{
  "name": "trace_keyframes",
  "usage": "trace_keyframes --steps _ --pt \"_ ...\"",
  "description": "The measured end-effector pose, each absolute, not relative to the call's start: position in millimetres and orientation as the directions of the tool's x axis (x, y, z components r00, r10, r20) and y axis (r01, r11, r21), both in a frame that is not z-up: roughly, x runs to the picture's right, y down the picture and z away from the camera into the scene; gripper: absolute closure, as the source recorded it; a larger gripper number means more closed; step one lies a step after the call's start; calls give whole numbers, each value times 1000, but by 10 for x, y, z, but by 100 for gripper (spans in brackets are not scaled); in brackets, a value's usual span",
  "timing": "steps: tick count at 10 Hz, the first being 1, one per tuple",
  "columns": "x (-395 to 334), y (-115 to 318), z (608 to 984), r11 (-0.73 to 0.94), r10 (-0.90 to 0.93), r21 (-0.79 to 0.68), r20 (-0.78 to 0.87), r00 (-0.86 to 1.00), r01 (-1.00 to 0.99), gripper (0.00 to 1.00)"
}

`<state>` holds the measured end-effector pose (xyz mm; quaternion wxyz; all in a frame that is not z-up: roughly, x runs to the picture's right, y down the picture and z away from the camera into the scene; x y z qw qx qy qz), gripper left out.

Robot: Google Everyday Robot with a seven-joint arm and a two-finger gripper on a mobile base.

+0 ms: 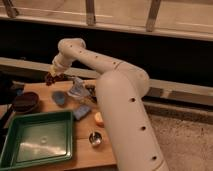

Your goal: Place grapes in plastic cup

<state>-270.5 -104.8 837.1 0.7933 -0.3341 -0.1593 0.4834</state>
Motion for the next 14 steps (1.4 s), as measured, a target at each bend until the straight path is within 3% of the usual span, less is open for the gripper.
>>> trace_keyframes --steps 3,7,14 --pt "-2496 -1010 8040 344 853 -684 -59 519 -643 100" --pt "-2541 -641 7723 365 797 -724 -83 599 -585 100" --pt "-2499 -301 7886 305 781 -749 -157 605 -588 100"
